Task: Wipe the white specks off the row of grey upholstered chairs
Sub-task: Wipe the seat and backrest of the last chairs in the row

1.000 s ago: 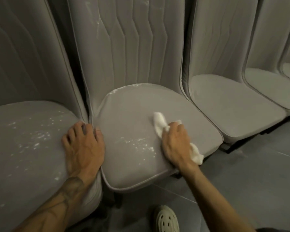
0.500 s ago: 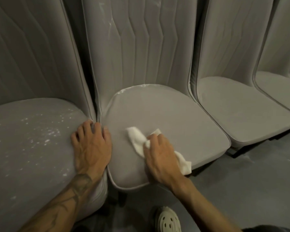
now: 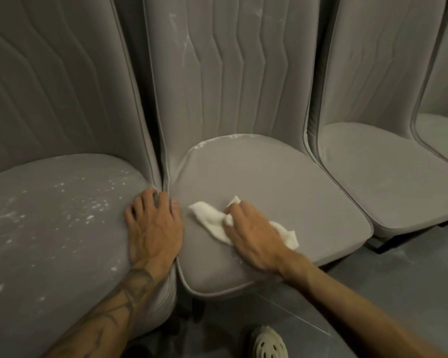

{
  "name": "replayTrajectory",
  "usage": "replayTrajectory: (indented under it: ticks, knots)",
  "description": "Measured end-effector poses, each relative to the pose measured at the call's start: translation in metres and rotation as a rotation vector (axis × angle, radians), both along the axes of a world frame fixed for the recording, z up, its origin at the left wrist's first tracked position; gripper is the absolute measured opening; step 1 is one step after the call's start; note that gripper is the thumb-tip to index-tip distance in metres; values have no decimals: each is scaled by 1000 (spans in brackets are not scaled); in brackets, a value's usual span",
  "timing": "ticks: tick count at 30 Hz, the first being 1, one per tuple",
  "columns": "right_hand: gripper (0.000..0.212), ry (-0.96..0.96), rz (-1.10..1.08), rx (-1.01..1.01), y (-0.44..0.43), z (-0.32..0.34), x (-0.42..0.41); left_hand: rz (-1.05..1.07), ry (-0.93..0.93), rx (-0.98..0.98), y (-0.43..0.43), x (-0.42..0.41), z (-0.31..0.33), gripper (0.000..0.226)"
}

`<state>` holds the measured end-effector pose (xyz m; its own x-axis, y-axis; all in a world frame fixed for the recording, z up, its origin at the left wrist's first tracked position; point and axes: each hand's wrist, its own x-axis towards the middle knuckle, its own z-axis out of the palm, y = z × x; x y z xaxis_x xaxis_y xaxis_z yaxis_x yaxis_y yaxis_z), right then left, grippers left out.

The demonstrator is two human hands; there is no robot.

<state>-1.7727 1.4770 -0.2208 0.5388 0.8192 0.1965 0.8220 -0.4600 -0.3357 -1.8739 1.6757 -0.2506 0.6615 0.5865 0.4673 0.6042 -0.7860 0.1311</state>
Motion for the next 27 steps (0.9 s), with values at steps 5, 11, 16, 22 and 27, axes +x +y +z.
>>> replayTrajectory:
  ticks: [5, 11, 16, 22, 27]
  knots:
    - [28, 27, -274, -125, 27, 15, 64, -24, -2, -148, 0, -1, 6, 21]
    - [30, 44, 170, -26, 13, 2, 0, -143, 96, -248, 18, -14, 16, 24]
    - [30, 5, -26, -100, 69, 13, 45, -240, 173, -178, 27, -29, 21, 36]
    - [27, -37, 124, -37, 96, 2, 25, -181, 137, -166, 23, -27, 15, 40]
    - [30, -36, 174, -104, 84, 2, 47, -189, 144, -144, 22, -31, 18, 42]
